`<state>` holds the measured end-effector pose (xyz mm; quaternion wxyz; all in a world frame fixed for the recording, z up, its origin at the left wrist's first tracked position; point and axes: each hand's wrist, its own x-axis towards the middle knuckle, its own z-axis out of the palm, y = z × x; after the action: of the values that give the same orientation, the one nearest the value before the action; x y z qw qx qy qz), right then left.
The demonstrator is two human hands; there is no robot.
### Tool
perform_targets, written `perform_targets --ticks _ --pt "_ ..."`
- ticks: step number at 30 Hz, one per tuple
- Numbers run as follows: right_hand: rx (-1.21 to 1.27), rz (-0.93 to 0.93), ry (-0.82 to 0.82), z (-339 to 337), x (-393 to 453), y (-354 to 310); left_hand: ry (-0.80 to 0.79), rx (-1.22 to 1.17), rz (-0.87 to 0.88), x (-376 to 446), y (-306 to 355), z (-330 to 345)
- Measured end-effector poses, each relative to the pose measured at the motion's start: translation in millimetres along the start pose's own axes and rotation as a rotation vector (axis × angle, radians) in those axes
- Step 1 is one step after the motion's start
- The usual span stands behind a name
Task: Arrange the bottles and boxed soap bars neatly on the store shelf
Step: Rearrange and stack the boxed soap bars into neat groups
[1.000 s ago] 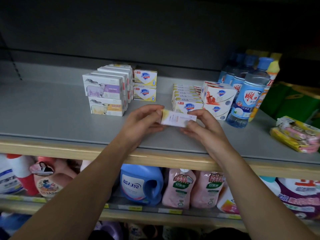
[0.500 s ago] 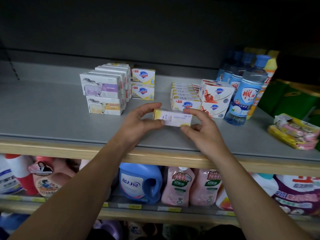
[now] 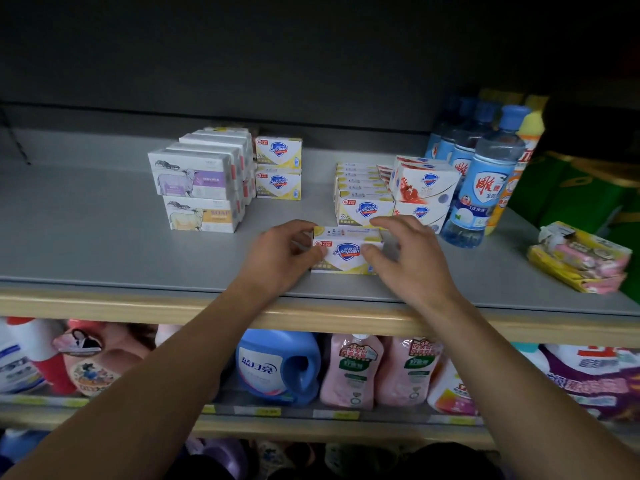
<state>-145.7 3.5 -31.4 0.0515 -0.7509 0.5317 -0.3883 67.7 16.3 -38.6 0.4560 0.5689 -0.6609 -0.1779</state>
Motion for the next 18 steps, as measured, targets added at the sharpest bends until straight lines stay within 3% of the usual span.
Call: perform_targets --ticks 3,6,8,13,18 --pt "-0.298 -0.199 -0.148 -8.4 12.2 -2.6 -0.032 -0.011 -0.015 4.3 1.0 1.1" --pt "-0.358 -0.274 -0.328 -4.2 27.2 -10.6 -0.091 -0.012 -0.011 12.5 0.2 -4.7" --pt "-0.35 -0.287 -0.362 -2.8 35.2 -14.8 -0.08 -0.042 -0.016 22.0 -2.9 -12.4" --pt "-0.273 -0.229 -0.294 -17.1 72.0 -14.2 -0.001 0.195 -0.01 57.1 -18.7 -23.8" --pt "-0.391 -0.263 -0.088 -36.7 147.1 -17.8 -0.129 0.45 -0.002 92.6 -33.2 -9.3"
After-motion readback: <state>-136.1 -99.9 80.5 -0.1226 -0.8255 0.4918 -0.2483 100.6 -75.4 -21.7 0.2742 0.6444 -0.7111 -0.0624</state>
